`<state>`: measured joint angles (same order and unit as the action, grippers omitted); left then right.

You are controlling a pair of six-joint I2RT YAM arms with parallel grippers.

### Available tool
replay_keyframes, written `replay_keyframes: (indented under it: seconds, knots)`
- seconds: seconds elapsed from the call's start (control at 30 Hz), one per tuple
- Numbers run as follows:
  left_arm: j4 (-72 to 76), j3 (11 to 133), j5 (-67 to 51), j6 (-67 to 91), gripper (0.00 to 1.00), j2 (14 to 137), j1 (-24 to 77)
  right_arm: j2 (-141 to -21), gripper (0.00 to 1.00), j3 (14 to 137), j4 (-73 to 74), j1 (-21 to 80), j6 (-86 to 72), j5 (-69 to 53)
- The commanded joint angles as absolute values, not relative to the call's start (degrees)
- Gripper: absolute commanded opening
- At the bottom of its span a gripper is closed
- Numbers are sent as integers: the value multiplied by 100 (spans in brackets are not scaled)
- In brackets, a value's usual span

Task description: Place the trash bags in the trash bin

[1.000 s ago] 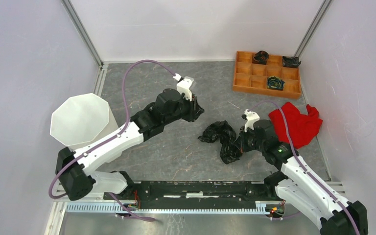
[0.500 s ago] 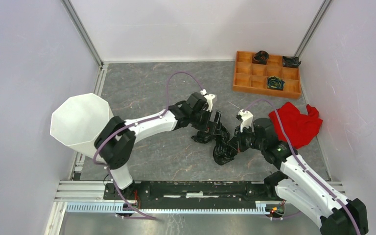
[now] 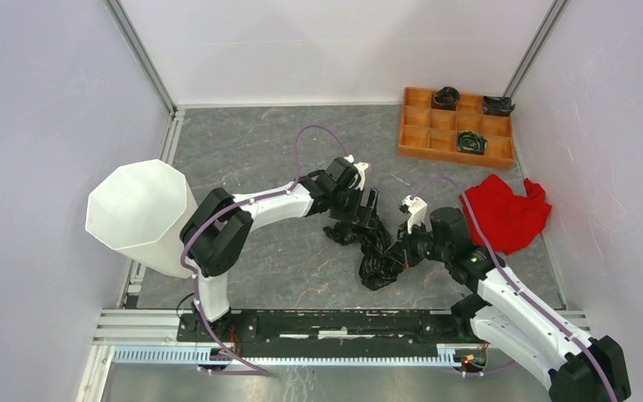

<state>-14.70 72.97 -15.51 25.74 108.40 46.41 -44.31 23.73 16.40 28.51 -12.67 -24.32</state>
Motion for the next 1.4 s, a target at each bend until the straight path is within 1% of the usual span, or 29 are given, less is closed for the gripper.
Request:
replay_keyframes:
  seconds: [0.0,0.03,0.1,0.17,0.23,0.27,0.3,0.33,0.37,0.47,0.63,0.77,0.87,0.97,1.07,1.13,1.2,1.37]
  knots:
    - [-1451,7519,-1421,2750,88,10972,4649,-4390,1,2312,1431,2906,-1136,-2546]
    - [-1452,7526,-1473,2763,81,11027,4645,-4412,1,2320,1440,2914,-1121,-2549]
    - [-1620,7649,-1457,2730,63,11089,4642,-4438,0,2334,1499,2919,-1099,-2477]
    - [-1832,7786,-1249,2584,44,11014,4634,-4449,1,2346,1612,2922,-1090,-2280]
    - [-1965,7836,-809,2372,26,10676,4595,-4482,3,2389,1804,2923,-1094,-1927]
    - [-1974,7795,-576,2294,19,10443,4577,-4498,5,2429,1903,2925,-1111,-1683]
    - [-1951,7744,-324,2239,11,10277,4563,-4499,9,2448,1936,2926,-1160,-1524]
    - [-1907,7659,-95,2116,5,9920,4554,-4490,13,2465,1942,2927,-1214,-1371]
    - [-1847,7560,52,2011,3,9642,4553,-4474,17,2484,1947,2922,-1289,-1244]
    - [-1498,7140,396,1763,2,8814,4553,-4447,35,2619,1903,2920,-1448,-901]
    - [-1053,6500,943,1543,2,7682,4553,-4444,56,2895,1833,2925,-1513,-593]
    - [-922,6311,959,1538,2,7278,4553,-4454,73,2915,1545,2927,-1617,-816]
    - [-927,6335,845,1576,2,7206,4553,-4426,82,2816,1049,2923,-1875,-1164]
    - [-927,6328,743,1605,2,7159,4553,-4373,89,2679,594,2926,-2142,-1171]
    - [-922,6307,673,1635,2,7073,4553,-4375,98,2448,197,2914,-2456,-913]
    - [-899,6289,653,1643,2,7014,4552,-4448,98,2185,-238,2899,-2697,-1021]
    - [-875,6271,633,1644,2,6961,4553,-4624,98,1952,-816,2891,-2928,-1408]
    - [-758,6192,478,1645,2,6769,4553,-5396,98,1575,-2154,2885,-3504,-2249]
